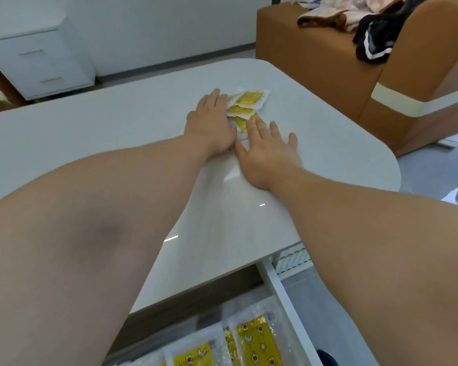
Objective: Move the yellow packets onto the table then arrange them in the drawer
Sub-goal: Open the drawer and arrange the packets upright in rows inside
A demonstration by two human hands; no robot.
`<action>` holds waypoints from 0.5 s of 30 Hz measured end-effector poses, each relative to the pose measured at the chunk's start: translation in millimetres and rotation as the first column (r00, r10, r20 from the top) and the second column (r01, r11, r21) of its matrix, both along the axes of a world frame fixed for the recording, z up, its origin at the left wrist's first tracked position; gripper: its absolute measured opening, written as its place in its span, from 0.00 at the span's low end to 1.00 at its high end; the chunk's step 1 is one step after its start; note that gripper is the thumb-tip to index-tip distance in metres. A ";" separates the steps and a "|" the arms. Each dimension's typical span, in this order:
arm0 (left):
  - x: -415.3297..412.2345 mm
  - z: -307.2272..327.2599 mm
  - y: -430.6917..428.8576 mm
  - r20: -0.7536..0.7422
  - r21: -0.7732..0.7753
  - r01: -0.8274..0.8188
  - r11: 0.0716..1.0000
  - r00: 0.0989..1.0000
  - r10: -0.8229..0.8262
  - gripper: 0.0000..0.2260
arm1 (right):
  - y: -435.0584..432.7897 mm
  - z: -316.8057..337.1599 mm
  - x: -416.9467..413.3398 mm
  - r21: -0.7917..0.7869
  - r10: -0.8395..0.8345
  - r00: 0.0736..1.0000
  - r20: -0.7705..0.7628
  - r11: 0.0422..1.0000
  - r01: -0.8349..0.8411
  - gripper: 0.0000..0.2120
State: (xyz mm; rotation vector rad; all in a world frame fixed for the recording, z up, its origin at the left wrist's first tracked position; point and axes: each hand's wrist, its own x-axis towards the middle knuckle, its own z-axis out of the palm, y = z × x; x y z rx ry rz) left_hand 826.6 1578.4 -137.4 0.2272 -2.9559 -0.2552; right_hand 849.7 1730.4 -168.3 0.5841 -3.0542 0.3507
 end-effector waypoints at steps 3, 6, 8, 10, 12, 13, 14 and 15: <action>-10.3 -6.7 -8.1 0.096 0.001 0.001 1.000 0.995 -0.001 0.32 | -0.4 -2.0 -2.8 0.038 -0.001 1.000 0.013 0.999 0.001 0.32; -1.1 -17.4 -16.3 0.119 -0.023 0.021 1.000 0.993 -0.019 0.28 | -0.2 -2.2 -2.6 0.047 -0.031 0.998 -0.050 0.998 0.034 0.32; 10.4 -19.5 -21.0 0.091 -0.035 0.012 0.999 0.996 -0.009 0.25 | -0.8 -1.9 -0.8 0.058 -0.049 0.995 -0.082 0.997 0.054 0.31; 23.7 -17.1 -23.1 0.080 -0.076 -0.002 0.997 0.997 0.008 0.23 | -0.7 -0.3 1.1 0.060 -0.069 0.992 -0.110 0.995 0.076 0.30; 43.4 -15.9 -22.9 0.075 -0.139 -0.030 0.990 0.996 0.040 0.22 | 0.0 1.9 4.4 0.043 -0.081 0.987 -0.136 0.995 0.088 0.28; 55.3 -16.6 -22.7 0.064 -0.176 -0.046 0.983 0.996 0.058 0.21 | 0.2 3.6 6.7 0.024 -0.080 0.986 -0.145 0.996 0.084 0.28; 69.3 -16.9 -21.7 0.044 -0.213 -0.059 0.975 0.997 0.070 0.21 | 0.2 5.3 8.8 0.000 -0.074 0.987 -0.141 0.997 0.075 0.27; 84.3 -17.1 -20.4 0.023 -0.247 -0.072 0.966 0.997 0.080 0.21 | 0.5 7.1 10.7 -0.018 -0.066 0.990 -0.126 0.998 0.064 0.26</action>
